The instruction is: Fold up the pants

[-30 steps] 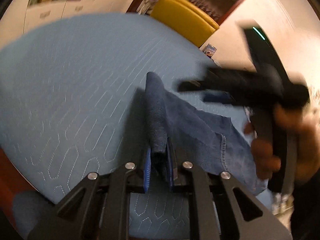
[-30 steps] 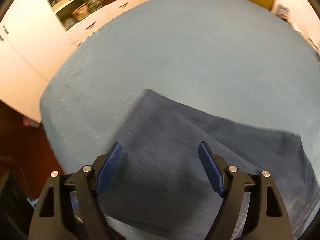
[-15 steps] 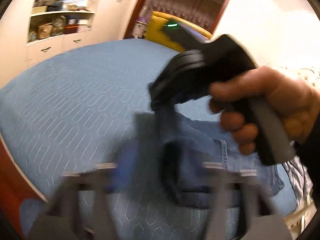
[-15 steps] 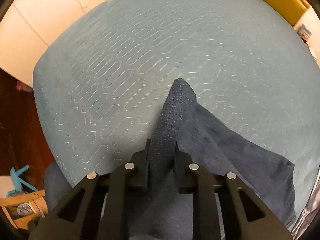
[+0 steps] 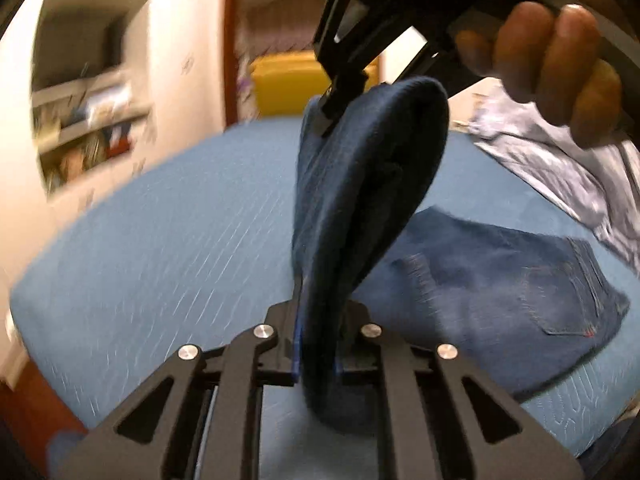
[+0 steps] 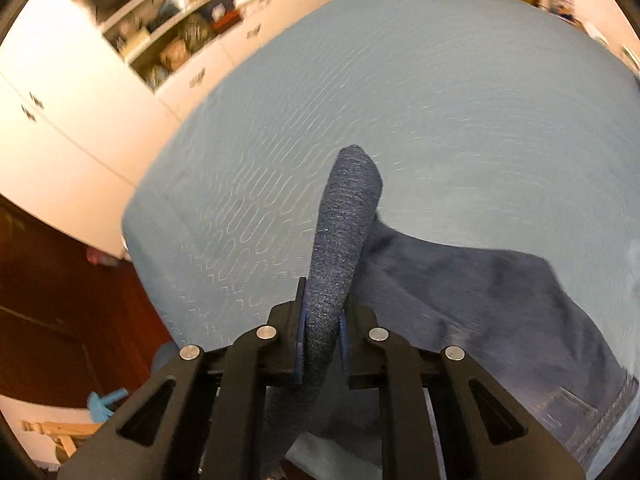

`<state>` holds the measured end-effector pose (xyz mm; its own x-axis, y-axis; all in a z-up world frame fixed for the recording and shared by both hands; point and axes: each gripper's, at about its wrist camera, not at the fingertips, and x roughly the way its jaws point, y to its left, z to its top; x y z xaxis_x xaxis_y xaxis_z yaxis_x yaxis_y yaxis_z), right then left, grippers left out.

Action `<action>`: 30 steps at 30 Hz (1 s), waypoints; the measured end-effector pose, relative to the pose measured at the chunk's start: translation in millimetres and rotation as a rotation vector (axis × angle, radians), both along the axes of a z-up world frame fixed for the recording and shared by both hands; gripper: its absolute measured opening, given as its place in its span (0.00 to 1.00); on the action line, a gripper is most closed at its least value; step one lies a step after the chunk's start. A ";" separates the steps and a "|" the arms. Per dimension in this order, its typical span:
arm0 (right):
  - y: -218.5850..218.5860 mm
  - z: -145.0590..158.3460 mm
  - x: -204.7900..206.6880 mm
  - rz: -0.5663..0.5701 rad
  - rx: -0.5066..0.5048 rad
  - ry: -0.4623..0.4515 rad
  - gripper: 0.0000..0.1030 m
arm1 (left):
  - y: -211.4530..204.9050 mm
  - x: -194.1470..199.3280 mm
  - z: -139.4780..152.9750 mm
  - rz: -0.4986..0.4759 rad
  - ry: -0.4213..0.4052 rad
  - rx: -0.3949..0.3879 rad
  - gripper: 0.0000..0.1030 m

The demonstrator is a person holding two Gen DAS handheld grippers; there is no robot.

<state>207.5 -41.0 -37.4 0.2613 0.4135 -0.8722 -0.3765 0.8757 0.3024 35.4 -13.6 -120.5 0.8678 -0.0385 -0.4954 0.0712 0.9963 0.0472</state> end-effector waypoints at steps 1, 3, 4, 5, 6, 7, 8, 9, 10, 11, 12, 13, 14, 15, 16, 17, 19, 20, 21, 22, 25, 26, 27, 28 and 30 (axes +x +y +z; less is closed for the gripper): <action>-30.2 10.7 -5.8 -0.026 0.032 -0.011 0.12 | -25.4 -4.5 6.4 -0.042 -0.031 0.054 0.10; -78.6 21.0 -14.4 -0.072 0.071 -0.030 0.12 | -67.8 -17.6 12.8 -0.102 -0.079 0.128 0.10; -112.5 26.3 -21.2 -0.104 0.085 -0.045 0.12 | -93.7 -23.5 14.4 -0.140 -0.105 0.170 0.10; -138.2 30.8 -26.8 -0.129 0.089 -0.057 0.12 | -113.9 -26.9 15.4 -0.170 -0.123 0.202 0.10; -174.4 31.2 -36.6 -0.169 0.100 -0.069 0.12 | -138.3 -32.1 12.9 -0.209 -0.140 0.241 0.10; -199.9 28.0 -43.2 -0.198 0.106 -0.074 0.12 | -159.8 -38.8 9.8 -0.240 -0.150 0.269 0.10; -225.0 21.9 -49.1 -0.227 0.109 -0.076 0.12 | -187.2 -41.7 2.0 -0.285 -0.164 0.313 0.10; -254.4 11.2 -55.6 -0.263 0.113 -0.072 0.12 | -207.3 -45.8 -7.6 -0.318 -0.171 0.348 0.10; -283.0 -4.2 -60.7 -0.299 0.127 -0.061 0.12 | -233.1 -48.9 -24.2 -0.362 -0.169 0.399 0.10; -309.3 -22.8 -64.0 -0.332 0.147 -0.043 0.12 | -250.1 -51.8 -34.9 -0.388 -0.164 0.430 0.11; -326.5 -38.0 -63.7 -0.350 0.162 -0.029 0.12 | -266.4 -55.5 -49.3 -0.419 -0.157 0.468 0.15; -347.9 -62.9 -65.0 -0.369 0.170 -0.008 0.12 | -278.9 -60.3 -63.6 -0.447 -0.150 0.503 0.18; -360.7 -85.1 -65.2 -0.377 0.164 0.014 0.12 | -291.3 -64.7 -78.0 -0.477 -0.142 0.553 0.33; -371.3 -104.6 -64.7 -0.385 0.149 0.037 0.12 | -295.6 -66.7 -89.2 -0.488 -0.147 0.594 0.47; -378.6 -126.3 -64.1 -0.389 0.131 0.066 0.17 | -297.9 -72.8 -95.0 -0.485 -0.170 0.624 0.47; -380.2 -138.2 -64.1 -0.380 0.142 0.078 0.22 | -300.6 -77.6 -96.3 -0.476 -0.199 0.654 0.47; -383.1 -145.0 -66.6 -0.365 0.189 0.059 0.23 | -298.7 -81.7 -91.9 -0.461 -0.215 0.664 0.52; -385.0 -144.8 -65.7 -0.363 0.207 0.056 0.24 | -304.4 -87.1 -86.6 -0.455 -0.237 0.660 0.55; -386.9 -143.7 -63.8 -0.357 0.223 0.053 0.25 | -305.8 -90.7 -82.5 -0.458 -0.260 0.663 0.55; -391.0 -143.0 -63.6 -0.351 0.226 0.048 0.26 | -314.2 -94.1 -81.4 -0.462 -0.286 0.680 0.55; -401.5 -141.0 -58.3 -0.337 0.227 0.052 0.26 | -324.3 -102.6 -85.9 -0.495 -0.312 0.722 0.56; -401.2 -141.7 -55.3 -0.331 0.228 0.055 0.26 | -328.4 -107.3 -90.1 -0.506 -0.314 0.734 0.56; -400.2 -142.1 -52.0 -0.327 0.228 0.056 0.26 | -331.5 -110.1 -92.8 -0.518 -0.312 0.746 0.56; -393.7 -141.6 -48.1 -0.323 0.230 0.058 0.27 | -335.0 -112.7 -95.2 -0.540 -0.309 0.756 0.56; -390.1 -143.6 -41.7 -0.316 0.235 0.060 0.27 | -333.7 -119.0 -92.8 -0.557 -0.324 0.747 0.56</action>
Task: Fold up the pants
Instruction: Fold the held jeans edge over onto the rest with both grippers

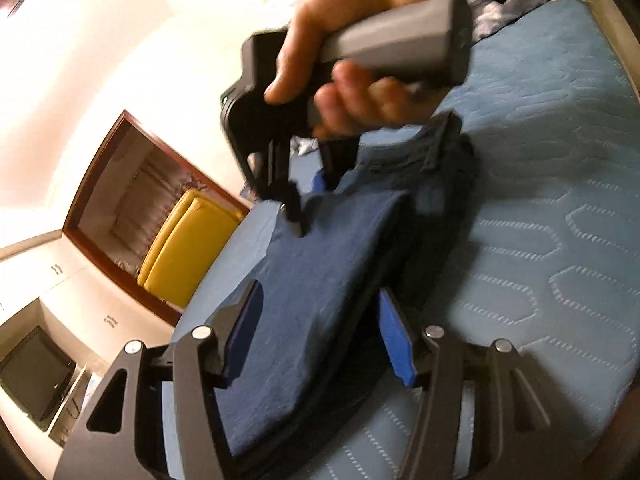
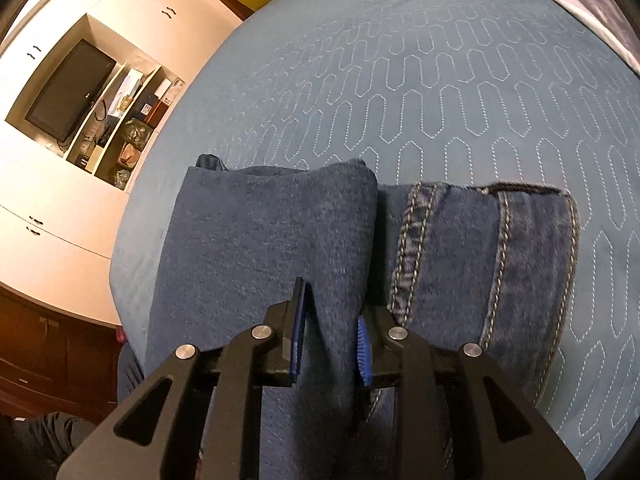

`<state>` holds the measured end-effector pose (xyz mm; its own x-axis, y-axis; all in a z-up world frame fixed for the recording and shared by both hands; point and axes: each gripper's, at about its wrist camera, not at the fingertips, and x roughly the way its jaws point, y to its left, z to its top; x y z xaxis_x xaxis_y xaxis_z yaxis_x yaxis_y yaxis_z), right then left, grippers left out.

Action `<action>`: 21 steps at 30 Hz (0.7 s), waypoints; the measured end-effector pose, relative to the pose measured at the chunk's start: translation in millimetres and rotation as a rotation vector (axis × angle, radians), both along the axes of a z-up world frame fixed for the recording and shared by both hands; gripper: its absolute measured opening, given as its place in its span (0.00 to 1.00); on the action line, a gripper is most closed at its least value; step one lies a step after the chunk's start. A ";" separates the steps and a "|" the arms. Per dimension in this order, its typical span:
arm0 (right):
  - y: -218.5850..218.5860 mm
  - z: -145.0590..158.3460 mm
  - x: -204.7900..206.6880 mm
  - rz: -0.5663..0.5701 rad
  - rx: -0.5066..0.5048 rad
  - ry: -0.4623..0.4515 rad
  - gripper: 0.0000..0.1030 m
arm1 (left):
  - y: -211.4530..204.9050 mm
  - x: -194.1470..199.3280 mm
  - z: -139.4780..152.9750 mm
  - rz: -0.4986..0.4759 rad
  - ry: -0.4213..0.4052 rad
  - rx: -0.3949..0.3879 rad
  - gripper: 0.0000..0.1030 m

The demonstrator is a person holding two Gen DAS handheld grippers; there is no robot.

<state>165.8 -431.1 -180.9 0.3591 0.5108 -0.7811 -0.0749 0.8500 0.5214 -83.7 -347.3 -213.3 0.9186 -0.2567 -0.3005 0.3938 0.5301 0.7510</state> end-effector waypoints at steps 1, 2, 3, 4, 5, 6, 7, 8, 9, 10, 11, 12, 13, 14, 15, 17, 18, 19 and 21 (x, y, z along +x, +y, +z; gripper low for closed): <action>1.5 1.3 2.6 0.007 0.000 -0.002 0.27 | -5.2 -2.9 0.7 -0.009 0.002 -0.003 0.56; 3.4 3.6 3.6 0.013 -0.005 -0.003 0.24 | -5.9 -5.3 2.6 -0.013 0.000 -0.005 0.56; 7.8 8.1 3.9 0.025 -0.033 -0.006 0.16 | -8.6 -6.8 5.0 -0.018 -0.004 -0.010 0.56; 13.6 12.3 6.3 0.036 -0.043 -0.005 0.14 | -13.1 -8.5 6.3 -0.020 -0.002 -0.014 0.56; 15.9 17.5 4.9 0.045 -0.049 -0.010 0.12 | -17.6 -7.8 6.8 -0.018 0.003 -0.014 0.56; 19.5 24.0 4.8 0.057 -0.055 -0.015 0.11 | -21.6 -5.2 6.6 -0.015 0.003 -0.011 0.56; 20.5 27.8 4.5 0.065 -0.062 -0.018 0.10 | -25.9 -3.7 6.3 -0.012 0.000 -0.011 0.56; 20.7 30.9 4.3 0.071 -0.071 -0.020 0.10 | -29.7 -0.1 7.1 -0.011 -0.002 -0.013 0.51; 22.1 33.6 4.3 0.076 -0.080 -0.021 0.10 | -31.4 2.1 5.7 -0.017 0.003 -0.010 0.36; 23.2 37.1 4.5 0.078 -0.089 -0.024 0.09 | -27.8 0.1 5.1 -0.028 0.014 -0.004 0.28; 24.4 39.7 5.3 0.080 -0.091 -0.028 0.09 | -30.0 1.2 4.5 -0.030 0.013 0.005 0.17; 23.4 42.4 4.9 0.080 -0.090 -0.034 0.09 | -31.5 -0.1 2.7 -0.030 0.008 0.005 0.16; 20.8 45.7 4.2 0.076 -0.088 -0.040 0.08 | -32.6 0.1 2.8 -0.032 0.007 0.004 0.14; 16.9 48.4 3.0 0.073 -0.086 -0.045 0.08 | -35.1 0.4 5.1 -0.035 0.008 0.005 0.12; 13.3 51.9 1.1 0.069 -0.082 -0.051 0.08 | -32.6 1.1 9.6 -0.037 0.006 -0.002 0.11; 1.6 60.9 -4.1 0.049 -0.069 -0.069 0.08 | -27.4 0.6 18.3 -0.049 -0.007 -0.014 0.11; -3.9 63.3 -6.9 0.044 -0.066 -0.075 0.08 | -30.3 -0.1 21.5 -0.058 -0.008 -0.015 0.11; -11.1 65.8 -10.1 0.036 -0.061 -0.082 0.08 | -33.0 -0.6 22.3 -0.068 -0.007 -0.014 0.11; -23.8 65.3 -14.7 0.013 -0.060 -0.084 0.08 | -41.2 -2.8 20.1 -0.095 -0.011 0.007 0.11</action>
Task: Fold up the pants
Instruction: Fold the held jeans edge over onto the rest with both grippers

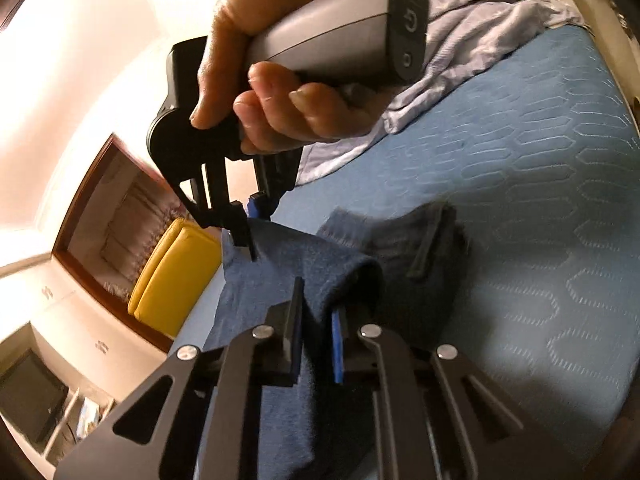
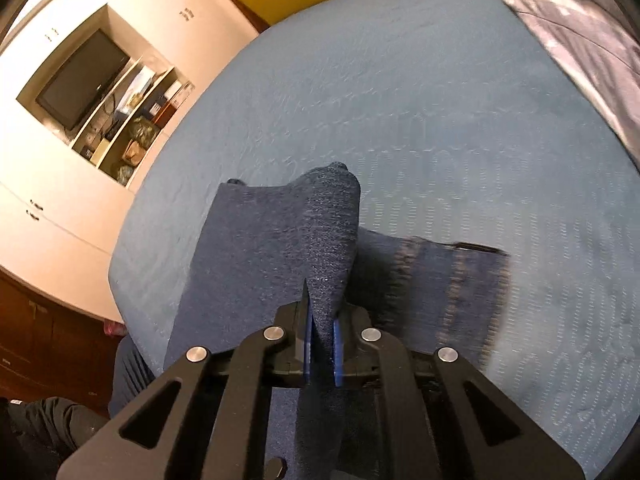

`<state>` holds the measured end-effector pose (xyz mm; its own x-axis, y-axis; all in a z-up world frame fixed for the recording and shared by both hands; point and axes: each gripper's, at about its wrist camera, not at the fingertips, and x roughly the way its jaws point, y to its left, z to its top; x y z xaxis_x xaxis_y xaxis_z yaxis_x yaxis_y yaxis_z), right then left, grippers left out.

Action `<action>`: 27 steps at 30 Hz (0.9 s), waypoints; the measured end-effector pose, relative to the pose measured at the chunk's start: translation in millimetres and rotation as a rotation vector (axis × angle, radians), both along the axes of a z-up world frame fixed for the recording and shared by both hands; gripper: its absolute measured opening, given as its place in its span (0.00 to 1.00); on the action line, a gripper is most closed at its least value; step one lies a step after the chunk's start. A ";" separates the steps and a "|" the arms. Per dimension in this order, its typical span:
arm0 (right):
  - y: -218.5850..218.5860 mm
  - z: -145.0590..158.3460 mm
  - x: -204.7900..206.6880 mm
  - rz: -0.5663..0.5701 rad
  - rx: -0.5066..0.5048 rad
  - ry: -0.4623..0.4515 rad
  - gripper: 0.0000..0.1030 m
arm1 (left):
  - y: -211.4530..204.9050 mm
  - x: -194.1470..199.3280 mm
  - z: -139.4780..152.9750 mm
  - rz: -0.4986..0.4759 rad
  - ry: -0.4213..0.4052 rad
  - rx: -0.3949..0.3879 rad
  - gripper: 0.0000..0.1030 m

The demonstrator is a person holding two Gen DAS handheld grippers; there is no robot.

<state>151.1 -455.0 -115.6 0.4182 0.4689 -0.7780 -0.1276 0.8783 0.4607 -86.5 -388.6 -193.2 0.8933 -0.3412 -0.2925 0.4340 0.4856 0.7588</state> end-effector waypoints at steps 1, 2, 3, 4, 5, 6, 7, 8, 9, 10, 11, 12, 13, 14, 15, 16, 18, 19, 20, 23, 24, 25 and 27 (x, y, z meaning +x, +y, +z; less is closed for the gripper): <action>-9.2 -4.0 -2.4 -0.018 0.003 0.008 0.08 | -4.1 -1.6 -2.2 -0.013 -0.001 0.011 0.11; -16.4 -8.4 -4.4 -0.031 0.008 0.014 0.08 | -10.2 -3.3 -6.0 -0.031 -0.001 0.027 0.11; -23.3 -13.3 -5.7 -0.042 0.016 0.022 0.08 | -13.7 -3.0 -8.7 -0.039 0.003 0.036 0.11; -30.8 -19.6 -6.0 -0.054 0.026 0.035 0.08 | -17.9 -3.0 -11.4 -0.046 0.010 0.047 0.11; -35.6 -24.3 -5.8 -0.063 0.033 0.046 0.08 | -22.1 -3.4 -14.0 -0.054 0.015 0.059 0.11; -40.2 -28.3 -6.6 -0.068 0.040 0.052 0.08 | -24.4 -4.1 -15.0 -0.056 0.020 0.062 0.11; -44.5 -31.7 -7.6 -0.069 0.049 0.054 0.08 | -25.3 -4.4 -15.5 -0.055 0.025 0.063 0.11; -46.5 -33.8 -7.4 -0.067 0.056 0.054 0.08 | -26.5 -2.6 -15.5 -0.052 0.031 0.067 0.11; -47.4 -35.9 -6.9 -0.064 0.053 0.054 0.08 | -28.0 -1.1 -17.1 -0.048 0.040 0.071 0.11; -45.8 -37.9 -4.7 -0.062 0.043 0.056 0.08 | -29.1 1.0 -17.7 -0.042 0.050 0.072 0.11; -45.6 -39.9 -3.6 -0.061 0.033 0.058 0.08 | -31.9 0.7 -18.0 -0.036 0.058 0.070 0.11; -44.0 -41.4 -2.1 -0.058 0.021 0.057 0.08 | -33.1 2.7 -17.1 -0.030 0.069 0.065 0.11; -42.3 -43.2 -0.5 -0.057 0.013 0.054 0.08 | -34.8 4.3 -14.8 -0.022 0.080 0.057 0.11; -42.1 -43.7 -0.1 -0.060 0.013 0.054 0.08 | -38.0 3.2 -14.0 -0.014 0.081 0.050 0.11; -39.5 -43.4 -0.7 -0.063 0.011 0.050 0.08 | -42.1 1.1 -15.1 -0.011 0.079 0.048 0.11; -37.3 -42.2 -0.6 -0.062 0.001 0.039 0.08 | -44.9 3.3 -14.1 -0.008 0.080 0.047 0.11; -30.1 -39.0 -0.2 -0.054 -0.035 0.018 0.08 | -47.9 6.3 -20.2 -0.008 0.086 0.061 0.11; -26.7 -41.2 -0.1 -0.056 -0.069 0.019 0.09 | -50.7 5.5 -25.3 -0.011 0.087 0.071 0.12; -26.2 -44.1 -0.2 -0.058 -0.100 0.022 0.09 | -51.3 4.3 -29.6 -0.015 0.083 0.080 0.13; -25.1 -50.4 -3.9 -0.088 -0.157 0.002 0.18 | -39.7 0.5 -19.6 -0.042 0.106 0.023 0.39; -25.5 -49.5 -6.7 -0.107 -0.175 -0.018 0.26 | -34.0 -1.7 -13.3 -0.049 0.108 0.000 0.51; -28.6 -49.5 -8.2 -0.132 -0.206 -0.030 0.38 | -24.4 -4.3 -3.6 -0.070 0.138 -0.037 0.68; -32.5 -44.3 -14.7 -0.192 -0.268 -0.055 0.58 | -4.5 -6.7 12.4 -0.079 0.205 -0.097 0.68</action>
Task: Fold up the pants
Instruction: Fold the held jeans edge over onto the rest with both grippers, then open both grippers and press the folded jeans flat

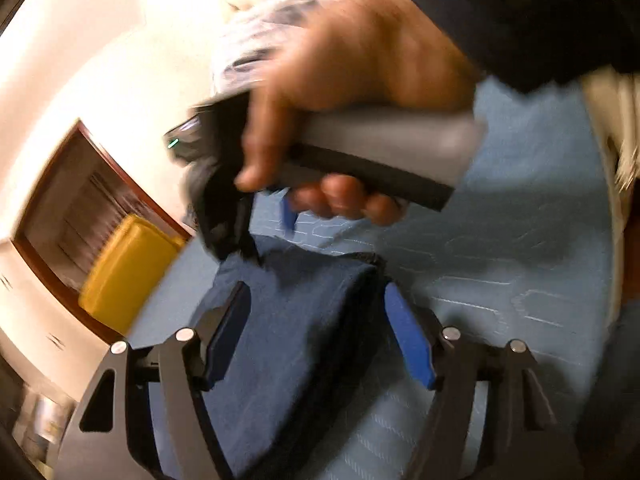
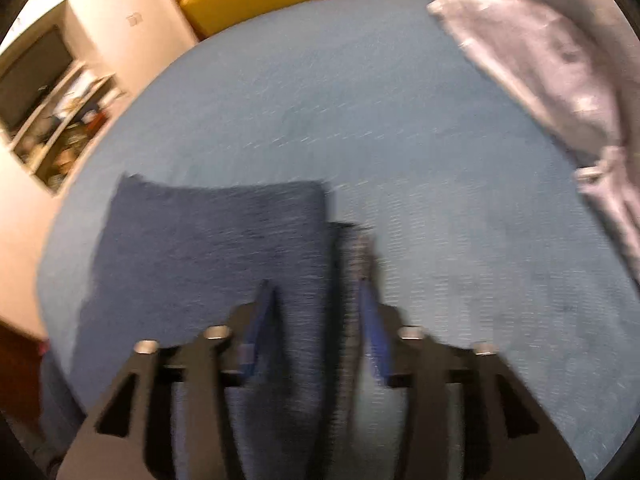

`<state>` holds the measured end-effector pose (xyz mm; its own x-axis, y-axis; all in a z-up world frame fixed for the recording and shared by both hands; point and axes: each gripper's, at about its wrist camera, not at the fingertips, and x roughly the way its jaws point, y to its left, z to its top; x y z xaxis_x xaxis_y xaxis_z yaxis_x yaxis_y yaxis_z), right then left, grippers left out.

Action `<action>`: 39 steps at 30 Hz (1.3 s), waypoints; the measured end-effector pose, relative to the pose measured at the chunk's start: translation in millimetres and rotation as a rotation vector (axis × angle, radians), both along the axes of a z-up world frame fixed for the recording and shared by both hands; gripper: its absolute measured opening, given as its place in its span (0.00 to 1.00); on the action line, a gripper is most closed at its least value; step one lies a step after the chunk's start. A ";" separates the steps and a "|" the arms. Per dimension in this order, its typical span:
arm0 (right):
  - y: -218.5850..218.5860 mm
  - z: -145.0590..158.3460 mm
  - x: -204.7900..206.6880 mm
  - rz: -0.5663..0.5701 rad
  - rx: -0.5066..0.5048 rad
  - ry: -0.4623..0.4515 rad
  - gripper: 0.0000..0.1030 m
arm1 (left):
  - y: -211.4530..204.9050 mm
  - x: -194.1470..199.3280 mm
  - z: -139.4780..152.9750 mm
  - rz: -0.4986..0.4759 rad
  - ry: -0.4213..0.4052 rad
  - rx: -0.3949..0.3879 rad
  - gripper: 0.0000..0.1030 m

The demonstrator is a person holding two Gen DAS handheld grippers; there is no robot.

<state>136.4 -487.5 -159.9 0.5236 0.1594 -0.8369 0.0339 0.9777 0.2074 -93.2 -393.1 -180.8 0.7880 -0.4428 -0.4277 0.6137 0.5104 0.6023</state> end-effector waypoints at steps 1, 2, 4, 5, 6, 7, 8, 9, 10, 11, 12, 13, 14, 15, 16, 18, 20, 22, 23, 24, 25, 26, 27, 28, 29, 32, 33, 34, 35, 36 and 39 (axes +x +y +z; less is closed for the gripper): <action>-5.3 6.1 -6.7 -0.048 -0.042 -0.026 0.64 | 16.2 1.9 12.6 0.009 0.083 -0.046 0.68; -13.0 10.6 -13.2 -0.089 -0.069 -0.040 0.64 | 37.0 5.3 28.2 0.012 0.171 -0.116 0.68; -25.7 28.3 -32.1 -0.218 -0.123 -0.062 0.64 | 76.3 12.3 54.6 0.034 0.253 -0.256 0.68; -24.2 38.0 -42.6 -0.249 -0.147 -0.088 0.65 | 99.2 24.3 70.8 0.056 0.307 -0.328 0.68; -18.0 47.3 -54.3 -0.253 -0.166 -0.121 0.65 | 117.3 39.5 83.4 0.083 0.360 -0.392 0.68; -5.4 55.8 -68.3 -0.248 -0.176 -0.156 0.65 | 131.6 57.9 92.9 0.115 0.405 -0.444 0.66; 8.3 61.0 -82.1 -0.264 -0.172 -0.190 0.65 | 142.7 83.9 100.6 0.161 0.451 -0.480 0.61; 16.6 61.9 -90.0 -0.288 -0.162 -0.204 0.65 | 149.1 110.5 105.6 0.188 0.486 -0.503 0.56; 27.3 58.5 -98.7 -0.323 -0.138 -0.206 0.64 | 151.4 126.5 108.8 0.195 0.493 -0.516 0.53; 37.0 52.6 -103.7 -0.335 -0.118 -0.201 0.64 | 148.2 149.3 110.9 0.189 0.508 -0.510 0.53; 44.6 46.9 -108.0 -0.338 -0.111 -0.201 0.64 | 138.0 175.3 107.7 0.159 0.592 -0.483 0.53; 53.7 39.2 -109.5 -0.348 -0.129 -0.202 0.62 | 129.5 187.5 103.5 0.150 0.640 -0.472 0.53; 61.8 32.0 -108.2 -0.351 -0.152 -0.198 0.59 | 116.3 205.6 99.5 0.143 0.683 -0.457 0.51; 68.7 27.2 -104.9 -0.350 -0.170 -0.185 0.56 | 100.0 219.4 91.7 0.118 0.730 -0.418 0.51; 71.4 19.2 -102.3 -0.366 -0.196 -0.166 0.55 | 79.1 234.6 82.0 0.096 0.783 -0.369 0.38; 71.8 5.3 -97.4 -0.396 -0.194 -0.116 0.55 | 53.8 257.0 63.8 0.112 0.790 -0.302 0.20; 66.6 -13.7 -93.2 -0.400 -0.188 -0.058 0.54 | 26.7 269.9 44.6 0.096 0.829 -0.244 0.16; 61.0 -26.9 -94.5 -0.400 -0.156 -0.042 0.54 | 9.8 277.6 28.1 0.117 0.850 -0.208 0.09; 60.1 -29.3 -96.5 -0.400 -0.148 -0.043 0.54 | 3.6 281.0 21.6 0.119 0.860 -0.202 0.08; 58.8 -31.3 -96.7 -0.397 -0.142 -0.041 0.54 | -0.3 284.8 15.8 0.125 0.868 -0.203 0.07; 58.3 -31.9 -96.5 -0.395 -0.140 -0.039 0.54 | -2.4 290.2 10.1 0.143 0.889 -0.208 0.05; 57.5 -32.4 -96.1 -0.397 -0.136 -0.038 0.54 | -3.3 294.6 7.6 0.153 0.911 -0.215 0.05; 58.2 -33.8 -96.3 -0.397 -0.136 -0.035 0.54 | -4.5 297.7 5.6 0.159 0.921 -0.214 0.05; 58.9 -34.6 -95.8 -0.392 -0.143 -0.035 0.54 | -5.1 297.1 4.4 0.157 0.908 -0.199 0.05; 60.3 -35.2 -97.0 -0.391 -0.146 -0.038 0.55 | -6.0 294.9 4.0 0.156 0.892 -0.183 0.05; 59.1 -37.2 -99.5 -0.395 -0.129 -0.046 0.55 | -4.1 298.9 0.9 0.173 0.918 -0.212 0.05; 58.6 -37.5 -100.3 -0.394 -0.124 -0.048 0.55 | -3.1 300.1 0.6 0.178 0.929 -0.223 0.05; 57.5 -37.6 -100.3 -0.394 -0.120 -0.048 0.55 | -2.6 300.6 1.1 0.180 0.932 -0.235 0.05; 57.2 -37.4 -100.1 -0.392 -0.119 -0.047 0.55 | -0.8 298.4 7.1 0.177 0.917 -0.254 0.03; 57.0 -37.4 -100.0 -0.391 -0.118 -0.045 0.55 | 0.9 294.8 14.1 0.169 0.895 -0.279 0.03; 55.9 -37.9 -99.2 -0.393 -0.117 -0.043 0.56 | 21.5 278.3 38.2 0.166 0.847 -0.363 0.03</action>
